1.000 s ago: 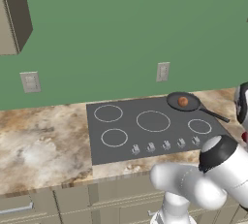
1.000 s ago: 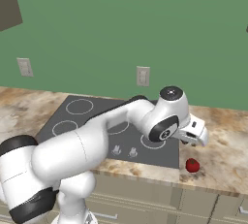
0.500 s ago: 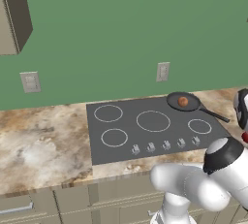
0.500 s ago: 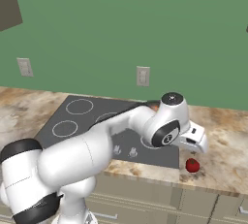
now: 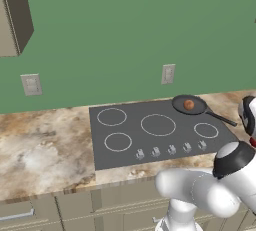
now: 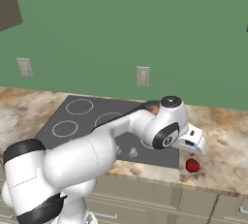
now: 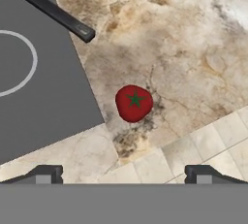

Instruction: Place the pan on the rear right burner on the stove. Then place the tomato and the onion in the pan and turn on the rear right burner.

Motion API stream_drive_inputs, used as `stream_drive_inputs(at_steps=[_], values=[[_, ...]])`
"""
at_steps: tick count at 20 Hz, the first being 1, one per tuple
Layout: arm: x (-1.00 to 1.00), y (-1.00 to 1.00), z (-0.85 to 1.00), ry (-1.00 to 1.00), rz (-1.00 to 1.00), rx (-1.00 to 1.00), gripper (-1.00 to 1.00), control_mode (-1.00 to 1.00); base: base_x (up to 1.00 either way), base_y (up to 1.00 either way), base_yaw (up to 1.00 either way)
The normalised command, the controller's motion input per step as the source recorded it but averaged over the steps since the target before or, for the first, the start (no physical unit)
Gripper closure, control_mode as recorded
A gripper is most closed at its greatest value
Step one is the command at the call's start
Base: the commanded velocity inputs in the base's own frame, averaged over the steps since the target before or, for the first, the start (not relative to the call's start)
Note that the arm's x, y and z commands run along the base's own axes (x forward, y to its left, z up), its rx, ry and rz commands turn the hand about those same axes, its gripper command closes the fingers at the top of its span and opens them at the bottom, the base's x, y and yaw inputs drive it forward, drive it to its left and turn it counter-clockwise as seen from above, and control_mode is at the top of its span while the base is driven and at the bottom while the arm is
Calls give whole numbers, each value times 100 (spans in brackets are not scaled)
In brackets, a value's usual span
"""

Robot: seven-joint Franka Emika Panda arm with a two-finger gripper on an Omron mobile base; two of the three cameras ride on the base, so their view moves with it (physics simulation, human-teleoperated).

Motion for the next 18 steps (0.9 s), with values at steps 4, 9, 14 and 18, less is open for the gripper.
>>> stream_drive_inputs(at_steps=[4, 9, 14, 18], values=[[10, -10, -12, 0, 0, 0, -100, -100, 0, 0, 0], [19, -18, -11, -2, 0, 0, -100, -100, 0, 0, 0], [11, -18, -6, -4, 0, 0, -100, -100, 0, 0, 0], [2, -14, -14, -1, 0, 3, -100, -100, 0, 0, 0]])
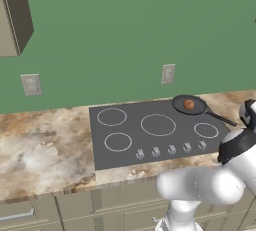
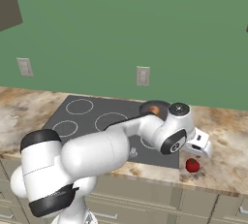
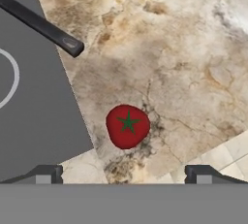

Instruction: Place the pan on the rear right burner on the stove. Then place the tomato and the onion in the pan and turn on the rear right burner.

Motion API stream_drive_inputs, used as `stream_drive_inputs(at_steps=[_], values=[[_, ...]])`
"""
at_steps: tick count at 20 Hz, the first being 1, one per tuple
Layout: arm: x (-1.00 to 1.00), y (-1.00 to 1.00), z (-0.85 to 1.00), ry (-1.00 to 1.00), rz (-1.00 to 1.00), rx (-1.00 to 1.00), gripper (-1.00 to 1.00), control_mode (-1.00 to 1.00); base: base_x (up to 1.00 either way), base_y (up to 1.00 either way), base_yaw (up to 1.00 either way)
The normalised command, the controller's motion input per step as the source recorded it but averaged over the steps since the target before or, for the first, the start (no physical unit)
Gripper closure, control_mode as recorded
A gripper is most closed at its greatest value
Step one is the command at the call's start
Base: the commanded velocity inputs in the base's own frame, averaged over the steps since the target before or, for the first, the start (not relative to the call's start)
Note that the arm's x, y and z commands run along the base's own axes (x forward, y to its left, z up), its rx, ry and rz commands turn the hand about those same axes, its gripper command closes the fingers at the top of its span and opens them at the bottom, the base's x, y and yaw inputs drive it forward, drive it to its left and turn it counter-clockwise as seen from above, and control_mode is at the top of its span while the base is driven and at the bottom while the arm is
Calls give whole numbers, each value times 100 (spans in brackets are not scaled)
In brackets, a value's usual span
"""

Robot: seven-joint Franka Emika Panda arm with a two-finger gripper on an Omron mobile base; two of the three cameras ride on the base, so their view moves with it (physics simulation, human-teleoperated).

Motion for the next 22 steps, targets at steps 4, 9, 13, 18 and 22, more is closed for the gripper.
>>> stream_drive_inputs(at_steps=[4, 9, 13, 18, 22], values=[[0, -7, -24, 0, 0, 9, -100, -100, 0, 0, 0], [0, -1, -14, 0, 0, 12, -100, -100, 0, 0, 0], [3, -10, -13, 0, 0, 5, -100, -100, 0, 0, 0], [7, -25, 0, 0, 0, 0, -100, -100, 0, 0, 0], [2, -16, 0, 0, 0, 0, -100, -100, 0, 0, 0]])
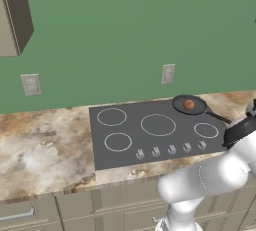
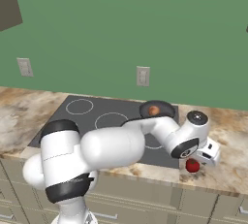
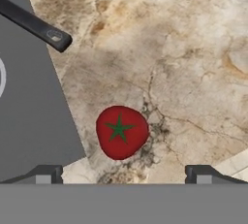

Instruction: Place the pan on the rear right burner on the stove. Then place the tomato and the onion in the pan and turn on the rear right burner.

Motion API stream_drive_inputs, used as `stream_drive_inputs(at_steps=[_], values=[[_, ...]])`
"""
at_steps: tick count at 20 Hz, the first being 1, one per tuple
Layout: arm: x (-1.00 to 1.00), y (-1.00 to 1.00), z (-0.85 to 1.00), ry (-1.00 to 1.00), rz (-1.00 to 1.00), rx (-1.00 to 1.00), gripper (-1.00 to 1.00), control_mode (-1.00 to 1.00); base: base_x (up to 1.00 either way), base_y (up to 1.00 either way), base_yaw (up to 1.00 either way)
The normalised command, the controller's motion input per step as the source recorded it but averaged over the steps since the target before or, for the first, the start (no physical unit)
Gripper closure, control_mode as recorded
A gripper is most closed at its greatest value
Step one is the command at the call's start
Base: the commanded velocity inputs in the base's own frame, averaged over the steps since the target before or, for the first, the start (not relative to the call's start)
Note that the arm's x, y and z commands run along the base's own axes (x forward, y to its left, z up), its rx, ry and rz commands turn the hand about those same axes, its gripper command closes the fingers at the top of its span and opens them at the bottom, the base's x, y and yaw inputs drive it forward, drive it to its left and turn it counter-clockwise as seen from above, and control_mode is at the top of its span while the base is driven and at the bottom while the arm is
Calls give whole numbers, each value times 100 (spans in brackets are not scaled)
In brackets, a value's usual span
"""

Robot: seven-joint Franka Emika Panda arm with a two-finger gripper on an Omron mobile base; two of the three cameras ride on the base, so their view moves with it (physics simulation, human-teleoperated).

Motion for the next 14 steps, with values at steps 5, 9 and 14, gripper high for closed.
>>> stream_drive_inputs(at_steps=[5, 9, 14], values=[[0, 2, -5, 0, 0, 3, -100, -100, 0, 0, 0], [0, 7, -25, 0, 0, 2, -100, -100, 0, 0, 0], [21, 1, -32, 0, 0, 0, -100, -100, 0, 0, 0]])
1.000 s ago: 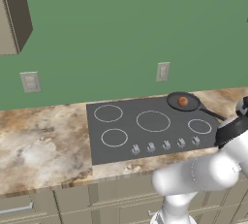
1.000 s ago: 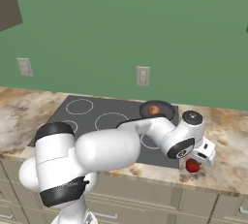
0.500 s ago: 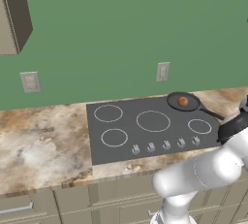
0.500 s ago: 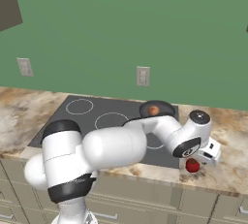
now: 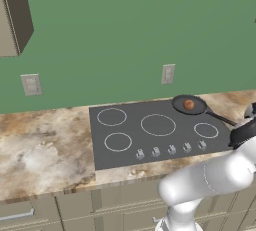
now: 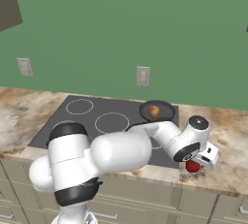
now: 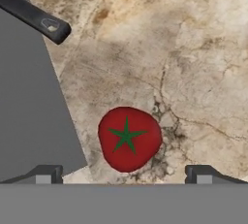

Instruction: Place the pan on the rear right burner on the stove. Then place the tomato and the onion in the pan and turn on the rear right burner.

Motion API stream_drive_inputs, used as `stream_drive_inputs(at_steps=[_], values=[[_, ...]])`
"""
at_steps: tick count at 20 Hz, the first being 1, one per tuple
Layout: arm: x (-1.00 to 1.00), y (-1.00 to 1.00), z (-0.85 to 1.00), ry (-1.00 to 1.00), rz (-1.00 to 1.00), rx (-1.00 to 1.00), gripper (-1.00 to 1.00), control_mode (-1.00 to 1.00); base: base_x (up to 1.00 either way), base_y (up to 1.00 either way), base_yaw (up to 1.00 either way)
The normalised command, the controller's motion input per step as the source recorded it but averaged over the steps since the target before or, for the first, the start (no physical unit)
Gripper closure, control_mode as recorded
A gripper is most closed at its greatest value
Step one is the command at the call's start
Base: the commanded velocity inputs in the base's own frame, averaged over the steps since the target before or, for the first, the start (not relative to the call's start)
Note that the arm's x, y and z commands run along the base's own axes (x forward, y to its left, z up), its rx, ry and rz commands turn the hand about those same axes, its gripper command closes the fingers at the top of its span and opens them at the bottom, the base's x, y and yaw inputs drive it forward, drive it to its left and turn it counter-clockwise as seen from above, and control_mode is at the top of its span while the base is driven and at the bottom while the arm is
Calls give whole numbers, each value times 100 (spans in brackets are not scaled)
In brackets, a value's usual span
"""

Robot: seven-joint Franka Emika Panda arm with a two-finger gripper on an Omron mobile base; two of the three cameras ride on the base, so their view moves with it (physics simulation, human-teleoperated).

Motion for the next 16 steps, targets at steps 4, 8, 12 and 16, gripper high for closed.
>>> stream_drive_inputs(at_steps=[4, 8, 12, 16], values=[[26, 0, -38, 0, 0, 0, -100, -100, 0, 0, 0], [13, -1, -18, 0, 0, 0, -100, -100, 0, 0, 0], [0, -17, -7, 0, 0, 0, -100, -100, 0, 0, 0], [0, -18, -16, 1, 0, 0, -100, -100, 0, 0, 0]])
